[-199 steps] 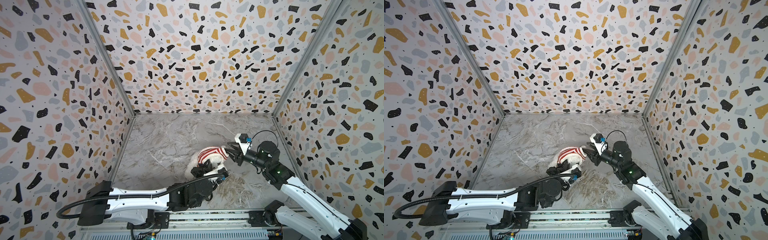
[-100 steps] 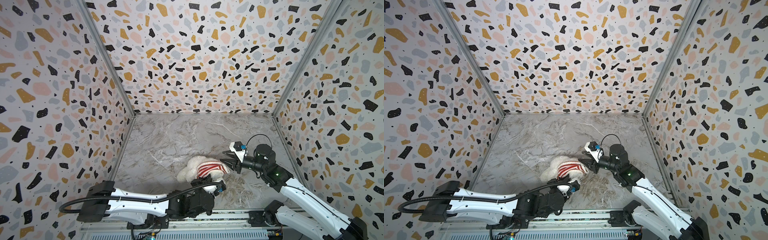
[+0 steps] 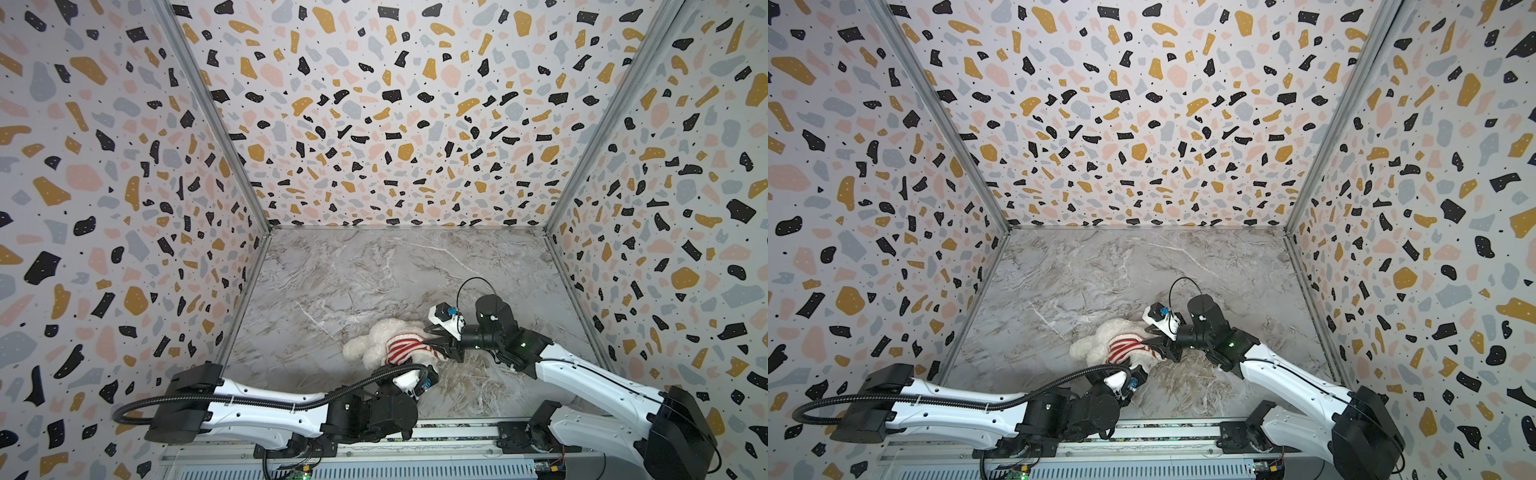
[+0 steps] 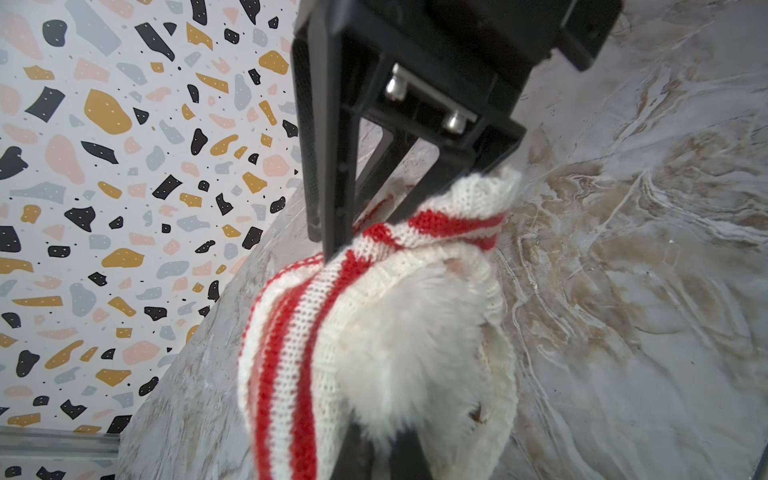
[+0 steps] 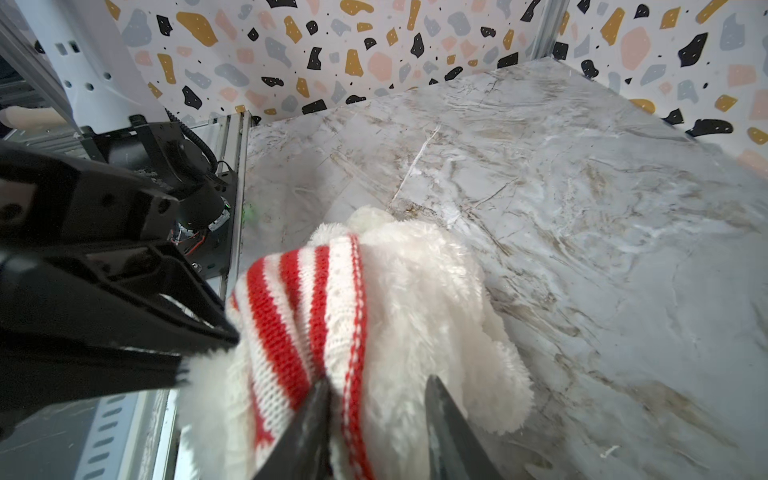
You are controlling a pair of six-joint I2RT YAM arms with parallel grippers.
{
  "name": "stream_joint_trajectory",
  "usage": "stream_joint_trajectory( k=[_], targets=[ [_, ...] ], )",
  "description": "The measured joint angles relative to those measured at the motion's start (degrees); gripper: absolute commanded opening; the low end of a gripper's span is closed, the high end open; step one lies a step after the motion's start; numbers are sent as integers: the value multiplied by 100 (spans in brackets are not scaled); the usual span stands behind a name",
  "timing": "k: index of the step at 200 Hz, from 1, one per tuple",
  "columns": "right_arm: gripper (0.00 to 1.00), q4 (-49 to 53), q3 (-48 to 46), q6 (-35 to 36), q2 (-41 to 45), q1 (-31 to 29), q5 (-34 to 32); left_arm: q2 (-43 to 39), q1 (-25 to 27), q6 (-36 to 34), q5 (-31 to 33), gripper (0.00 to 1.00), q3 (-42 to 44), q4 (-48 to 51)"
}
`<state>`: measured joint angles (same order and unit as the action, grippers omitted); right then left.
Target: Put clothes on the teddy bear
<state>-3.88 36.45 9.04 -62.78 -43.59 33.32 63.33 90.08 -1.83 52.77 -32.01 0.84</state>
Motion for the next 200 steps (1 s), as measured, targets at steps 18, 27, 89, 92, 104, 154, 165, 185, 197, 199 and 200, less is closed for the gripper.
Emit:
stream_joint_trajectory(
  k=[18,27,89,92,104,154,165,185,197,199,200],
  targets=[
    [36,-15,-17,33,-37,-142,-96,-31,0,61,2,0,122,2],
    [35,-46,-48,48,-24,-249,-151,-83,7,111,7,0,175,13],
    [26,-85,-76,61,-85,-448,-264,-299,37,282,15,0,264,144],
    [23,-83,-72,70,-98,-455,-267,-299,35,284,17,0,264,151],
    [13,-79,-70,83,-142,-474,-269,-299,35,295,28,0,269,170],
    [0,2,22,87,-131,-481,-518,-442,35,317,131,0,332,140],
    [0,0,24,-4,-74,-404,-581,-492,35,317,157,0,332,116],
    [0,-85,17,-313,72,2,-507,-581,35,317,188,0,334,-13],
    [0,-153,-7,-492,120,199,-339,-640,-4,317,225,0,334,-162],
    [0,-164,-9,-505,122,212,-319,-647,-9,317,227,0,334,-175],
    [0,-170,-11,-507,122,216,-310,-649,-9,317,227,0,334,-181]
  ],
)
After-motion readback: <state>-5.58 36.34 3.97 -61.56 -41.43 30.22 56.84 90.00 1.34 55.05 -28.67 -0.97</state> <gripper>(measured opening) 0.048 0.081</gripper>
